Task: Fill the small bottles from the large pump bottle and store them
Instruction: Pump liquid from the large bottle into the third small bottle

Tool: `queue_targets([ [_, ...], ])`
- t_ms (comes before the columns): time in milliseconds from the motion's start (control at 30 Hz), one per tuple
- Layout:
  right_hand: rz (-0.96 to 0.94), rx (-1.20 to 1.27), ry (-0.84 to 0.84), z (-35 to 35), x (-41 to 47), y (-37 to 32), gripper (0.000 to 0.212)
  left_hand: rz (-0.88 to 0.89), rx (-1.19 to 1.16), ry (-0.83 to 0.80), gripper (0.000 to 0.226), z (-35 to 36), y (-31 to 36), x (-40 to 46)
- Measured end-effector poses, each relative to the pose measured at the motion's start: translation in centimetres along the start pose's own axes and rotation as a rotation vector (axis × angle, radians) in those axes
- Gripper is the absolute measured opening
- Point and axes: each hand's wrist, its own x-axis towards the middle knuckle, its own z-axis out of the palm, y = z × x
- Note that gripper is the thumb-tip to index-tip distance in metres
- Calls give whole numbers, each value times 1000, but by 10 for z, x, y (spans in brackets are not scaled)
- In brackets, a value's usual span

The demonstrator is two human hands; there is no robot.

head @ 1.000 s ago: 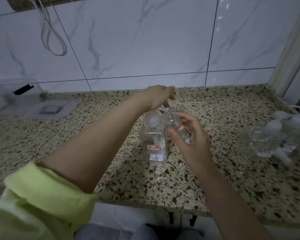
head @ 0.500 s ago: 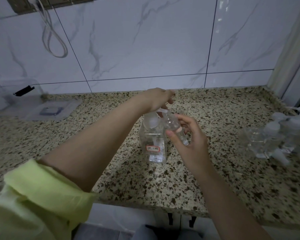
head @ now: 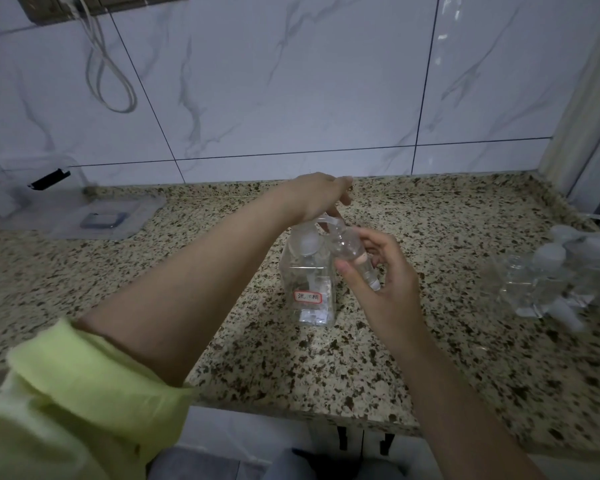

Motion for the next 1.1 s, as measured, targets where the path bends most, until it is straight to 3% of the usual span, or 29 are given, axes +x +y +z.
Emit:
queue_targets([
  [1100, -19, -4, 11, -1, 0, 2, 43, 16, -13, 2, 56, -1, 1, 3],
])
